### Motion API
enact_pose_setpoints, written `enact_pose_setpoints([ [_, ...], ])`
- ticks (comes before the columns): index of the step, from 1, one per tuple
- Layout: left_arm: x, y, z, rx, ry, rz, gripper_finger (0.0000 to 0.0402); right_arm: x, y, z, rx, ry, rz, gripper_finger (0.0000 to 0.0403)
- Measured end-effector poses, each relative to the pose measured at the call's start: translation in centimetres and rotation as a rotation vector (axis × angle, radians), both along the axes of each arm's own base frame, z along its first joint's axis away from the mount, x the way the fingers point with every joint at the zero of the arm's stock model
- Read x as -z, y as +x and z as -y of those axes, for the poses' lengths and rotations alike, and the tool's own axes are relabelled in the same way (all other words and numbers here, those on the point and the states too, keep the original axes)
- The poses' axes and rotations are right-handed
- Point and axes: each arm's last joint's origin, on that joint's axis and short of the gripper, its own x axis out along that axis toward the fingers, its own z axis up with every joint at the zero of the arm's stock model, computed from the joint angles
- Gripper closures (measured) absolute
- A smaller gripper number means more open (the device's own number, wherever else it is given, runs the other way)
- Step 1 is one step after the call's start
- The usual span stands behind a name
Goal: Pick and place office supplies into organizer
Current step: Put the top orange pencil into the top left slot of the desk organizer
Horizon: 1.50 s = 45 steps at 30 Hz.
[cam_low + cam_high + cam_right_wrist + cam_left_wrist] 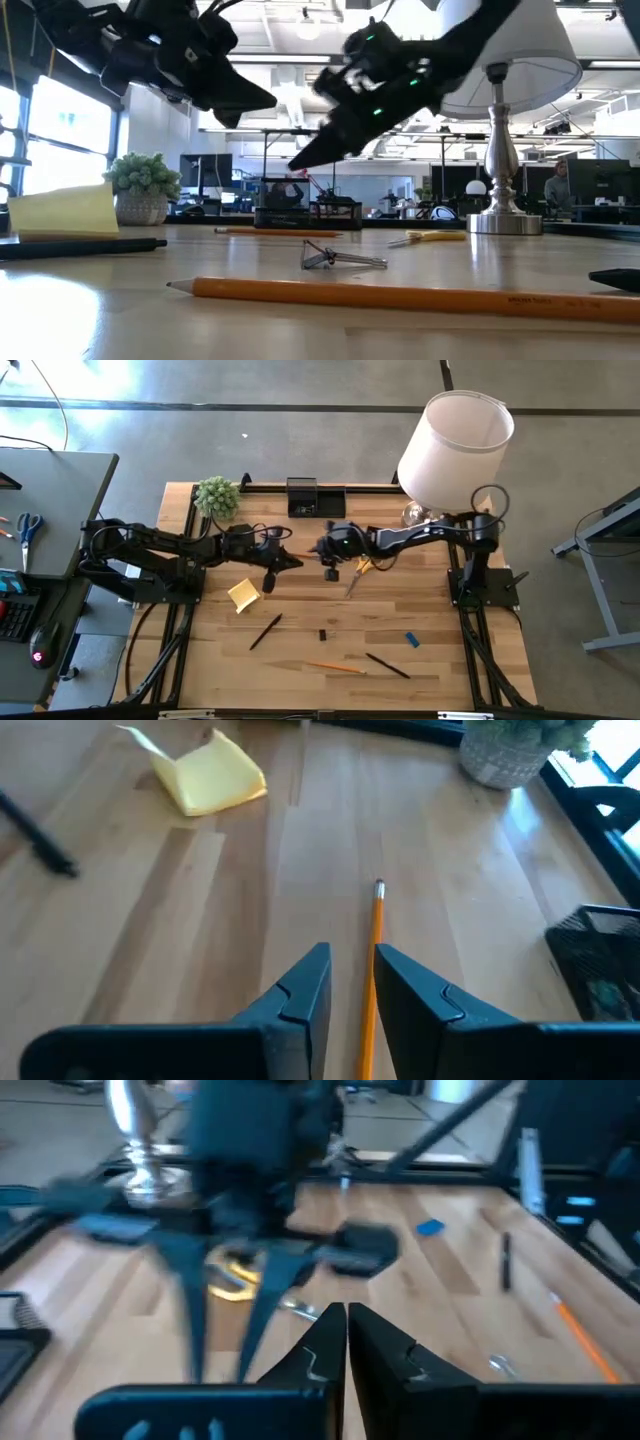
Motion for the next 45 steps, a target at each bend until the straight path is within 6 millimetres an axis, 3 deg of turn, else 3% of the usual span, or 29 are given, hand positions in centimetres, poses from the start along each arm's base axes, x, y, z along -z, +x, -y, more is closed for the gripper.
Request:
enact_pose_setpoints([
  [5, 1.2, -1.3, 0.1, -0.016, -0.003, -0.009, 0.0399, 2.0, 2.4, 0.4, -0.007, 0.001, -0.090, 0.0329],
  [12, 0.3, -3.1, 0.0, -0.062, 0.020, 0.054, 0.0399, 3.1, 3.6, 0.9, -0.005, -0.004, -0.110, 0.0329],
  [18, 0.4, -3.4, 0.2, -0.062, 0.012, 0.054, 0.0399, 2.7, 3.7, 1.8, 0.011, -0.027, -0.099, 0.0329],
  [23, 0.4, -3.4, 0.1, -0.070, -0.005, 0.052, 0.0399, 3.5, 3.2, 2.6, 0.071, 0.024, -0.162, 0.0329],
  [28, 0.6, -3.4, 0.2, -0.068, -0.014, 0.040, 0.0399, 4.4, 3.0, 2.4, 0.080, 0.031, -0.216, 0.0329],
  [45, 0.7, -3.4, 0.2, -0.065, -0.042, 0.024, 0.0399, 4.6, 2.9, 2.2, 0.107, 0.039, -0.237, 0.0329],
])
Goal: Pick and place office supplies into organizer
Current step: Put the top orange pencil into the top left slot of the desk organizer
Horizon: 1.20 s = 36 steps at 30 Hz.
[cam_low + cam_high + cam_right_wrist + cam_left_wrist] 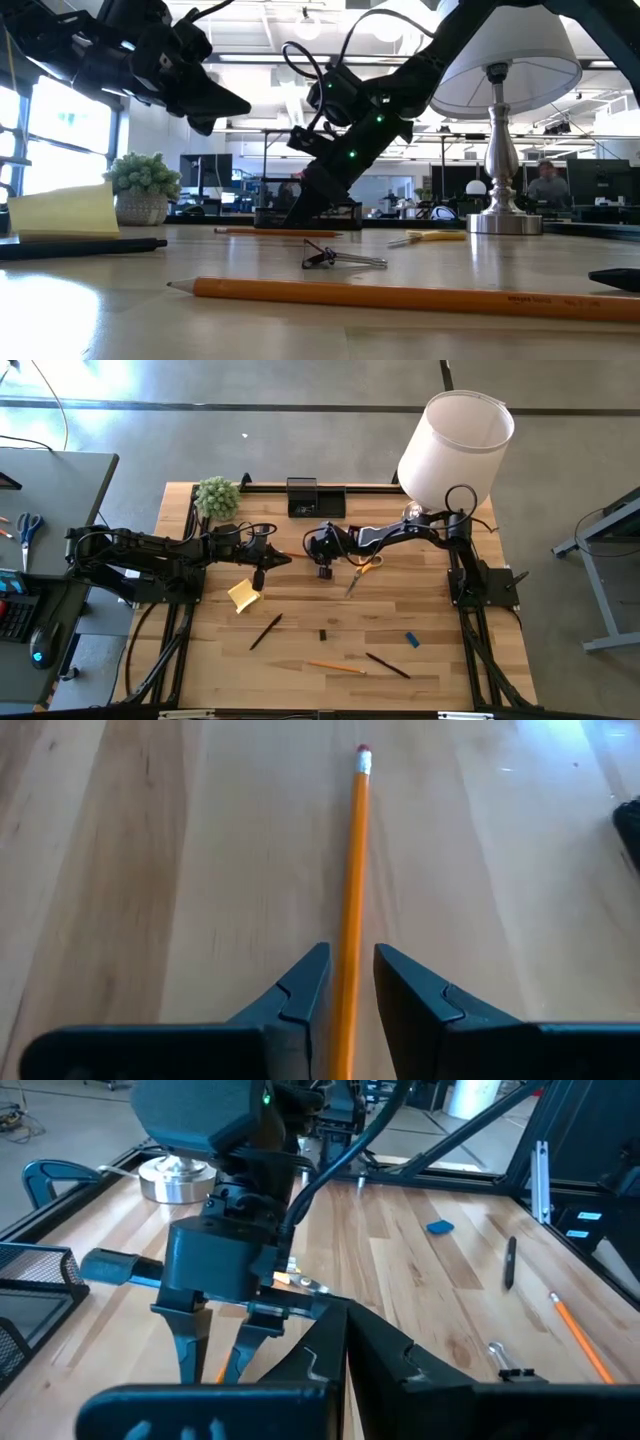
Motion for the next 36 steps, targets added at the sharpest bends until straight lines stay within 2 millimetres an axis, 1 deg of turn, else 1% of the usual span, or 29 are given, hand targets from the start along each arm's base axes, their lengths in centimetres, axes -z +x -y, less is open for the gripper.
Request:
enact_pose_setpoints([
  [4, 0.1, 0.0, 0.0, 0.000, -0.005, -0.015, 0.0399, 0.0, 0.0, 0.2, 0.031, -0.029, -0.006, 0.0329],
  [13, 0.2, -0.1, 0.0, 0.000, -0.009, -0.026, 0.0399, 0.1, -0.1, 0.2, 0.013, 0.005, 0.004, 0.0329],
  [18, 0.4, -0.1, 0.0, -0.001, -0.015, -0.043, 0.0399, 1.5, -1.1, -0.1, 0.030, 0.034, 0.095, 0.0329],
  [22, 0.4, -0.1, 0.0, -0.001, -0.015, -0.043, 0.0399, 2.5, -2.1, -0.3, 0.038, 0.037, 0.125, 0.0329],
  [29, 0.4, -0.1, 0.0, -0.011, -0.010, -0.044, 0.0399, 3.2, -2.9, -0.4, 0.053, 0.038, 0.131, 0.0330],
  [32, 0.4, -0.1, 0.0, -0.017, -0.009, -0.044, 0.0399, 3.2, -3.0, -0.5, 0.049, 0.038, 0.138, 0.0340],
  [36, 0.4, -0.1, 0.0, -0.019, -0.009, -0.044, 0.0399, 3.3, -3.0, -0.5, 0.044, 0.035, 0.134, 0.0374],
])
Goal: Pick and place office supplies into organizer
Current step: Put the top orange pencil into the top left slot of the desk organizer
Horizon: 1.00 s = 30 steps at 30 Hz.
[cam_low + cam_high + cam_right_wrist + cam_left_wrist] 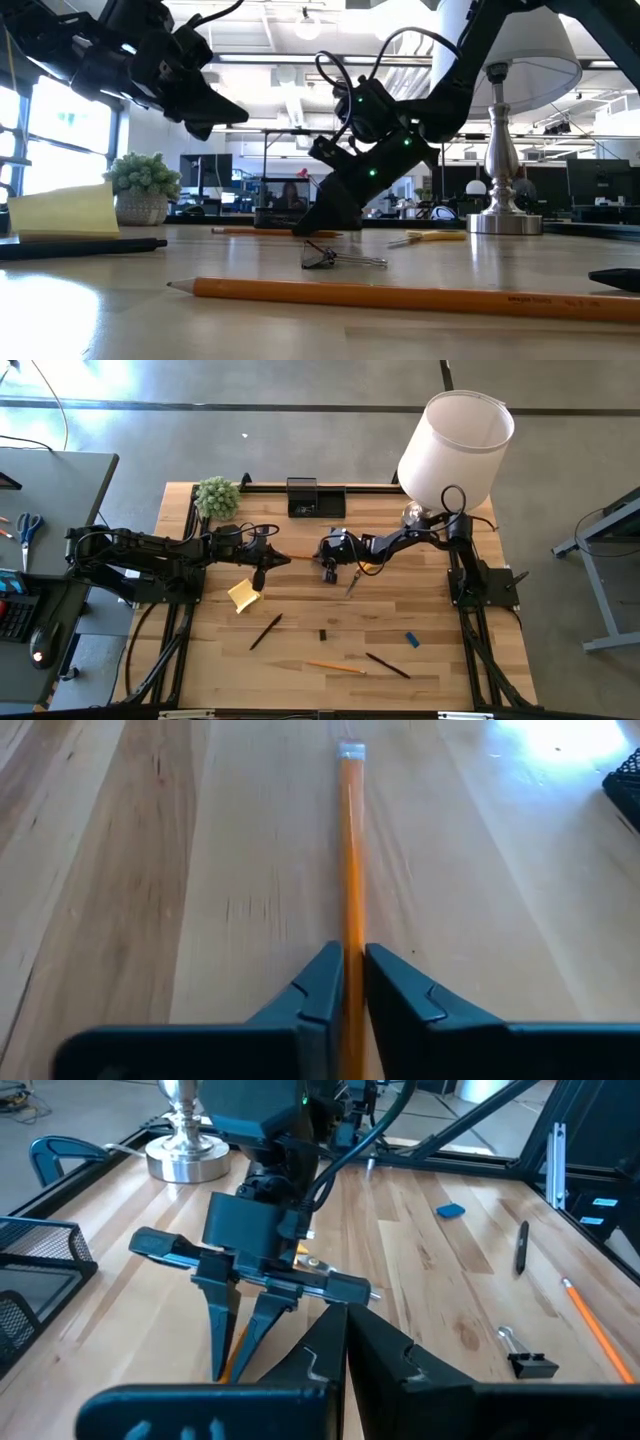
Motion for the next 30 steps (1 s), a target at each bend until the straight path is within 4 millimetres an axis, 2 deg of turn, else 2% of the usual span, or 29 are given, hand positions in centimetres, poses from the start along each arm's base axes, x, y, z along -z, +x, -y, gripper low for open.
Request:
enact_pose_setpoints([
  [3, 0.0, 0.0, 0.0, 0.000, 0.000, 0.000, 0.0399, 0.0, 0.0, 0.0, -0.005, -0.002, -0.002, 0.0393],
  [8, 0.0, 0.0, 0.0, 0.000, 0.000, 0.000, 0.0399, -0.1, 0.1, 0.0, 0.011, 0.003, 0.026, 0.0380],
  [13, -0.1, 0.0, 0.0, 0.010, -0.001, 0.014, 0.0399, -0.5, 0.3, 0.1, 0.020, -0.010, 0.074, 0.0396],
  [18, -0.3, 0.1, 0.0, 0.014, -0.018, 0.032, 0.0399, -1.3, 0.5, 0.3, 0.035, -0.001, 0.124, 0.0394],
  [22, -1.1, -0.1, 0.1, 0.015, -0.005, 0.080, 0.0399, -4.5, 0.3, 0.3, 0.040, -0.046, 0.188, 0.0398],
  [25, -2.5, -0.5, 0.3, 0.021, 0.004, 0.175, 0.0399, -7.3, -0.3, 0.3, 0.059, -0.097, 0.212, 0.0396],
  [30, -4.5, -1.5, 0.5, -0.001, 0.025, 0.295, 0.0398, -11.8, -3.2, -0.2, 0.087, -0.150, 0.314, 0.0399],
])
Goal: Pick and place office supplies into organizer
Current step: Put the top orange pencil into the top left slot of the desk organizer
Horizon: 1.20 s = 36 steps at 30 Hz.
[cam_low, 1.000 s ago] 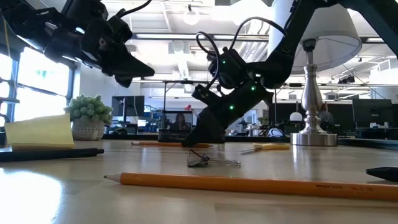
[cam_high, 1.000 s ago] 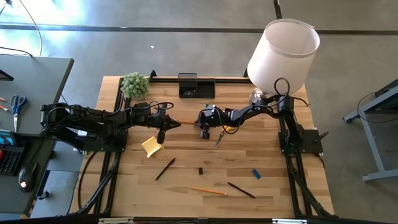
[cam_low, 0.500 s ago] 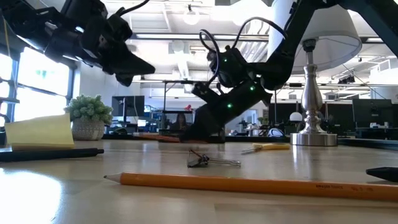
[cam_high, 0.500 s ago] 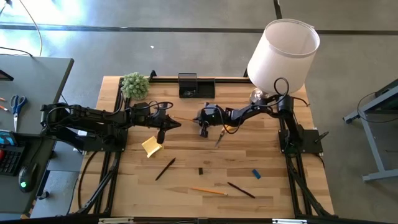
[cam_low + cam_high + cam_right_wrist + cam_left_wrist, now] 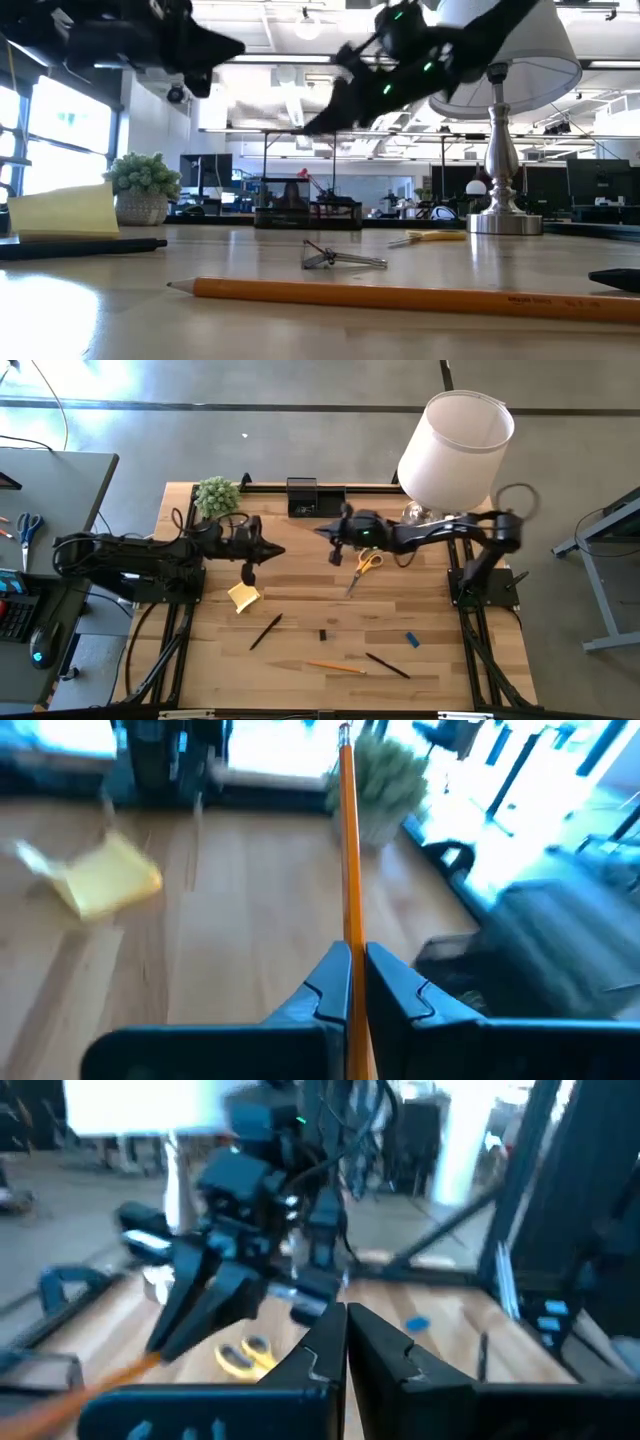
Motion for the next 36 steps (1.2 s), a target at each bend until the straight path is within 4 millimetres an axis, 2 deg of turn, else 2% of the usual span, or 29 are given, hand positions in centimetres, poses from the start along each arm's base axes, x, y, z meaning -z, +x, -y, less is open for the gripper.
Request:
enact_pose_setpoints([
  [3, -0.3, -0.2, 0.1, -0.001, -0.012, 0.016, 0.0398, -1.9, -2.7, -0.5, 0.022, -0.011, 0.078, 0.0397],
  [7, -0.1, -0.1, 0.1, -0.066, -0.010, 0.009, 0.0384, -2.6, -6.1, -1.7, -0.011, 0.016, 0.250, 0.0402],
  [10, 0.0, 0.3, 0.0, -0.153, -0.004, 0.024, 0.0349, -2.1, -8.0, -2.5, -0.043, 0.040, 0.350, 0.0401],
  [13, -0.3, 0.9, -0.3, -0.181, -0.002, 0.103, 0.0299, -1.4, -9.0, -3.3, -0.070, 0.040, 0.391, 0.0401],
  [19, -0.8, 3.5, -1.0, -0.192, -0.004, 0.117, 0.0203, -1.3, -9.1, -3.8, -0.097, 0.026, 0.405, 0.0401],
  [24, -1.9, 5.5, -1.7, -0.203, 0.017, 0.060, 0.0160, -0.7, -9.1, -3.4, -0.074, 0.062, 0.347, 0.0401],
  [31, -5.0, 6.4, -2.1, -0.250, 0.080, -0.041, 0.0162, 0.9, -8.8, -2.8, -0.047, 0.141, 0.246, 0.0402],
  [36, -6.9, 5.0, -1.7, -0.259, 0.107, -0.049, 0.0192, 2.7, -5.9, -3.8, -0.101, 0.184, 0.178, 0.0382],
])
